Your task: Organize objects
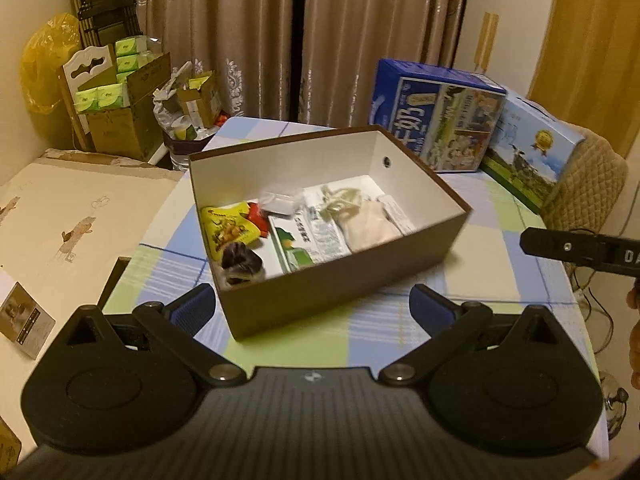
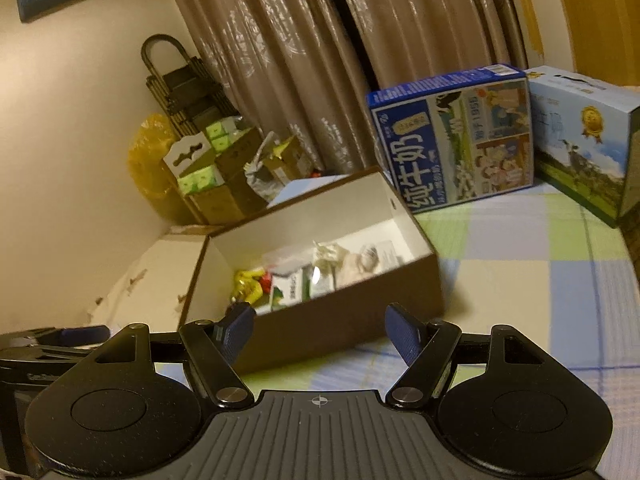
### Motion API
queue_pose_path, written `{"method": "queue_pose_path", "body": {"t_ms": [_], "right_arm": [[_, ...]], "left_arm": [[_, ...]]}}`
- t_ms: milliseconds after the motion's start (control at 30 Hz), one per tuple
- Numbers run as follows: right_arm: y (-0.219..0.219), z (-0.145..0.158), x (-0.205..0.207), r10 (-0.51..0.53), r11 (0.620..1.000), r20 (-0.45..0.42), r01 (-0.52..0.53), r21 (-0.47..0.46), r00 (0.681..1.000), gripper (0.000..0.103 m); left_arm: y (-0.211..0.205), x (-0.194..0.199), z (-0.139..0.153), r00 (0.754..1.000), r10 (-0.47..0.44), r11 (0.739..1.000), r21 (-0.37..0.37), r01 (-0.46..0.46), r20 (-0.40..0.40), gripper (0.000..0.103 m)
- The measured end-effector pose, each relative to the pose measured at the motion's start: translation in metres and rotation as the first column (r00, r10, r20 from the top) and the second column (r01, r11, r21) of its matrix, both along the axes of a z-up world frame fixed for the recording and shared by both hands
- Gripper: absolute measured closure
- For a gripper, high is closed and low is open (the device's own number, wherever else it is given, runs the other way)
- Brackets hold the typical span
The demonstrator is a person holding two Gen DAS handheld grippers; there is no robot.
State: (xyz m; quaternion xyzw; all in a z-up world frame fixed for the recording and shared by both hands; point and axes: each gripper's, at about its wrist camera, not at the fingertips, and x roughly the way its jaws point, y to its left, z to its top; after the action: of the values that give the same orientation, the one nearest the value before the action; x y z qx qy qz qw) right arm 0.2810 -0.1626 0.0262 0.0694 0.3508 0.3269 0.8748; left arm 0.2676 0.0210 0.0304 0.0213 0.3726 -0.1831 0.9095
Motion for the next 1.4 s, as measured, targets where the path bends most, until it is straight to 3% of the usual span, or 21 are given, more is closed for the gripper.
{"method": "queue_pose_path", "body": {"t_ms": [233,700,1400], "right_arm": [[-0.027,-0.002,-0.033,0.018,0.998,-0.005,-0.018,-0.058,1.0,0.033],[-0.072,-0.015,-0.085,0.026,0.993,-0.043,-0.03,-0.111,0.999,0.033],[-0.087,-0.036,-0.133,0.048,0.982,-0.095,-0.064,-0.178,0.994,0.033]], "left_arm": [[-0.011,-0.045,0.002,1.0,0.008,1.0,0.016,-0.008,0.004,0.001],[-0.02,-0.105,-0.017,0.996,0.041,0.999,-0.014,-0.042,-0.085,0.001],[-0.03,-0.152,-0.041,0.988,0.025,1.0,0.011,-0.024,-0.154,0.001]]}}
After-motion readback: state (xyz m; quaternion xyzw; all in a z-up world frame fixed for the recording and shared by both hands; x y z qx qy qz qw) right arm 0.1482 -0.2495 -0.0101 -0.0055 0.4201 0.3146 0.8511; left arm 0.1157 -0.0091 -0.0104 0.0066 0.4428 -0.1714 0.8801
